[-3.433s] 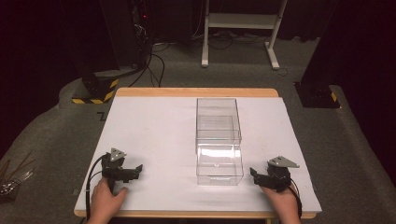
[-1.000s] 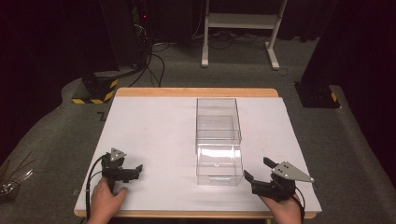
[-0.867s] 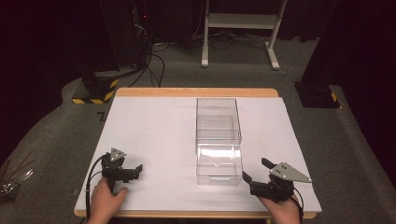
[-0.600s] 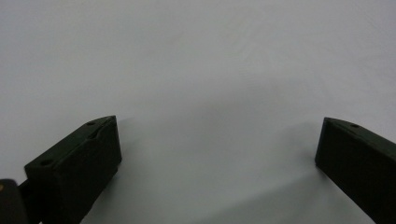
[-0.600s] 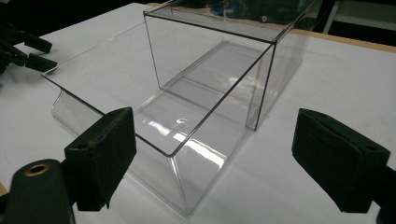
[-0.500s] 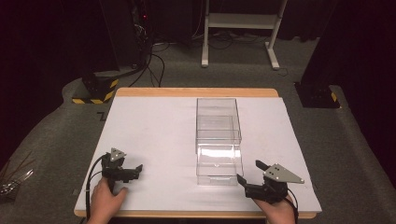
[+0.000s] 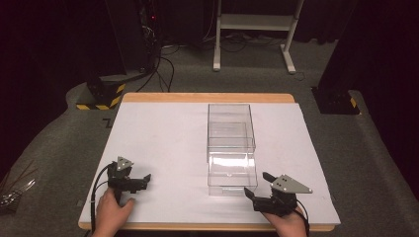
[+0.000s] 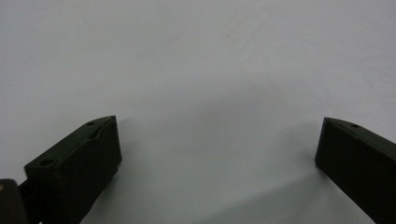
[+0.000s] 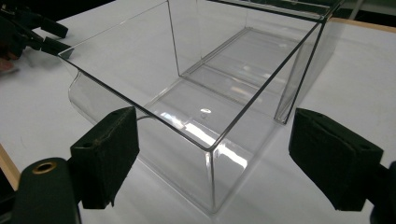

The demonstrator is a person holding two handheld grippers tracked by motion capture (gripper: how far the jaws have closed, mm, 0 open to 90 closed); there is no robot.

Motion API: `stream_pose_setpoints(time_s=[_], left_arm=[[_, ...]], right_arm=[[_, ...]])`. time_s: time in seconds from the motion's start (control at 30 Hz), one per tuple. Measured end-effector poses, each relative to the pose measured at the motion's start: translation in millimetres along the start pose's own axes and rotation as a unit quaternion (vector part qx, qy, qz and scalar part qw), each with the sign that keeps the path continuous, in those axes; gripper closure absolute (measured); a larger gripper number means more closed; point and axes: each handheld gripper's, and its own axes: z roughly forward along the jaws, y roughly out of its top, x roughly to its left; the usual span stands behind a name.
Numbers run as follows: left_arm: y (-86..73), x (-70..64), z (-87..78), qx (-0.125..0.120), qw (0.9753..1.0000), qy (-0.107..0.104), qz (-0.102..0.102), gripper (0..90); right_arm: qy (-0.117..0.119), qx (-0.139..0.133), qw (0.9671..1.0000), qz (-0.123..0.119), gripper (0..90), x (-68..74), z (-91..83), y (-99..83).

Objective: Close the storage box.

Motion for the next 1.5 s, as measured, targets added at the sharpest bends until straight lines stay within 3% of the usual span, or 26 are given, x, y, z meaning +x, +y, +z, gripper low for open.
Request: stream_pose_setpoints(time_s=[1.23, 1.5], left_arm=[[0.1, 0.1, 0.2, -0.001, 1.0000, 0.000, 0.000, 0.4], [0.0, 0.0, 0.0, 0.000, 1.0000, 0.000, 0.000, 0.4]], right_arm=[[-0.011, -0.014, 0.9996, 0.021, 17.3, -13.0, 9.1, 3.4], [-0.013, -0.009, 0.9997, 0.016, 19.2, -11.7, 8.5, -0.3]])
